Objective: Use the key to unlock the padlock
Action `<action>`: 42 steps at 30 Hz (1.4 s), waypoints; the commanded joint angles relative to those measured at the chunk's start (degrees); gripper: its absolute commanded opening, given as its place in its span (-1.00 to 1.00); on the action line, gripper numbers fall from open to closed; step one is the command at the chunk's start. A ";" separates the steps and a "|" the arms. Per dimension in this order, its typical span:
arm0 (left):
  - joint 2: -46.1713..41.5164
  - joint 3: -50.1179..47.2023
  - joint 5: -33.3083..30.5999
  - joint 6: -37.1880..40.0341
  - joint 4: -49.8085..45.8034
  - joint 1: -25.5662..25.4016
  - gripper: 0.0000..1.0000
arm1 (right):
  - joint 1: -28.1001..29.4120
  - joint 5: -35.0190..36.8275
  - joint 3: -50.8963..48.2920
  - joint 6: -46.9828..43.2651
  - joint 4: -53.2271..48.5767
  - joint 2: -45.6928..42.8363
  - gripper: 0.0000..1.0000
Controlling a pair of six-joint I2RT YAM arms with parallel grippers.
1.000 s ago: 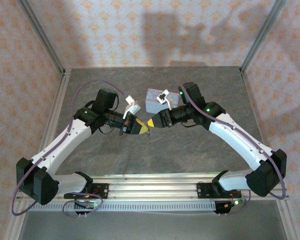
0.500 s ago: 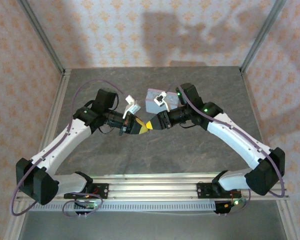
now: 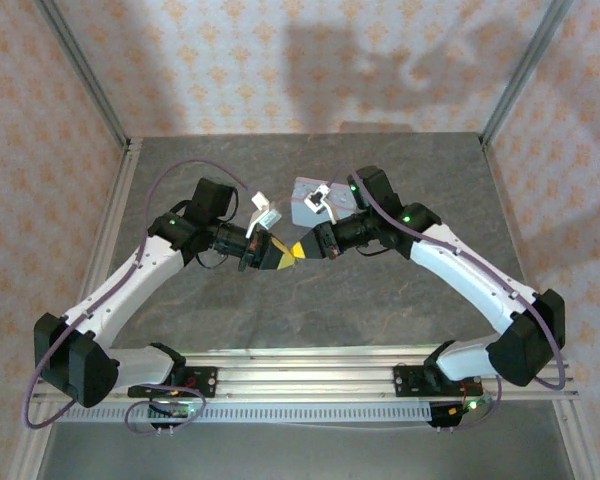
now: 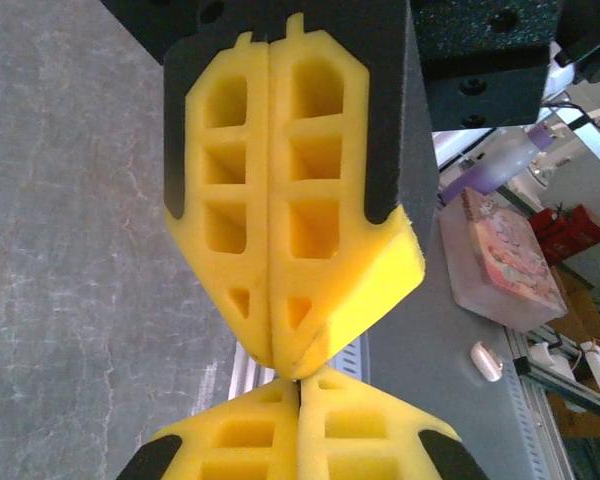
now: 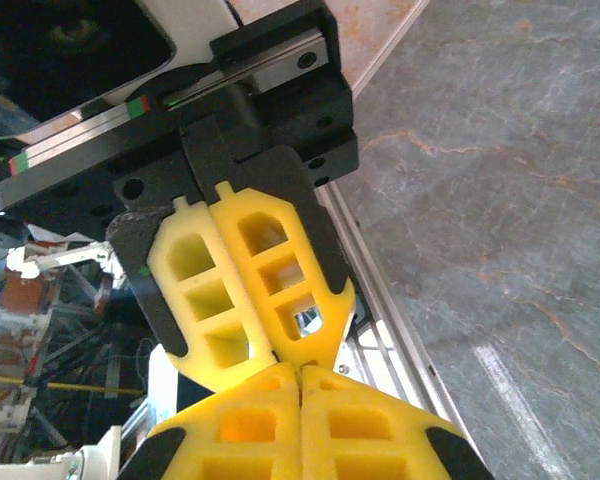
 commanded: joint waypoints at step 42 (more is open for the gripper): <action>-4.02 -28.80 -35.20 -66.11 83.41 -4.62 -0.23 | -3.09 21.51 -24.14 41.40 61.40 -3.33 -1.00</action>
